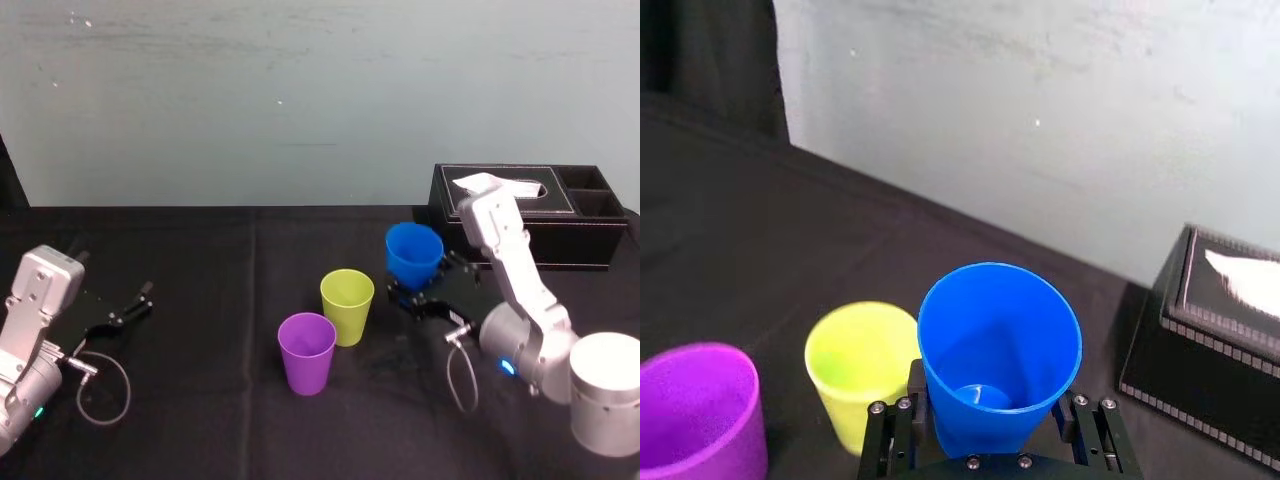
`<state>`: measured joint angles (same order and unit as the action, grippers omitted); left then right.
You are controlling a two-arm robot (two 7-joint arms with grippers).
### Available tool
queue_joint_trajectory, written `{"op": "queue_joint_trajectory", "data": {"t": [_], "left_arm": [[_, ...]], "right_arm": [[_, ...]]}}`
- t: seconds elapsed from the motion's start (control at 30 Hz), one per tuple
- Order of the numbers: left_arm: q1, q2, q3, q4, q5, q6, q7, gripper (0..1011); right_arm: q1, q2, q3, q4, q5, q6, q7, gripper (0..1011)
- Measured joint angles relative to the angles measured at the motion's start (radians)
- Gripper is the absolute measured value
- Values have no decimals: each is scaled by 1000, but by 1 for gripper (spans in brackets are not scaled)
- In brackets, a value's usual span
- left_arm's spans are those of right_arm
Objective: Stack the three plastic cups sequentially using one hand.
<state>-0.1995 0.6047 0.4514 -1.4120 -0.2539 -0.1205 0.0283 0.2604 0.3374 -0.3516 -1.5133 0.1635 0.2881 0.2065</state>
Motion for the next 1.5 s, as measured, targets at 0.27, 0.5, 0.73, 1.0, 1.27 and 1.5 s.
{"op": "queue_joint_trajectory", "data": {"t": [0.27,0.5,0.73,1.0,1.27,1.5], "left_arm": [[0,0,0,0,0,0,0,1000],[0,0,0,0,0,0,0,1000],[0,0,0,0,0,0,0,1000],[0,0,0,0,0,0,0,1000],[0,0,0,0,0,0,0,1000],[0,0,0,0,0,0,0,1000]], "right_arm": [[59,-28,0,-22,-12,51,37,715],[101,-69,-5,11,-13,79,65,715],[124,-99,-10,37,-11,95,83,715],[126,-111,-17,50,-11,105,93,715],[121,-115,-27,58,-14,111,99,715],[116,-118,-33,68,-23,111,100,715]]}}
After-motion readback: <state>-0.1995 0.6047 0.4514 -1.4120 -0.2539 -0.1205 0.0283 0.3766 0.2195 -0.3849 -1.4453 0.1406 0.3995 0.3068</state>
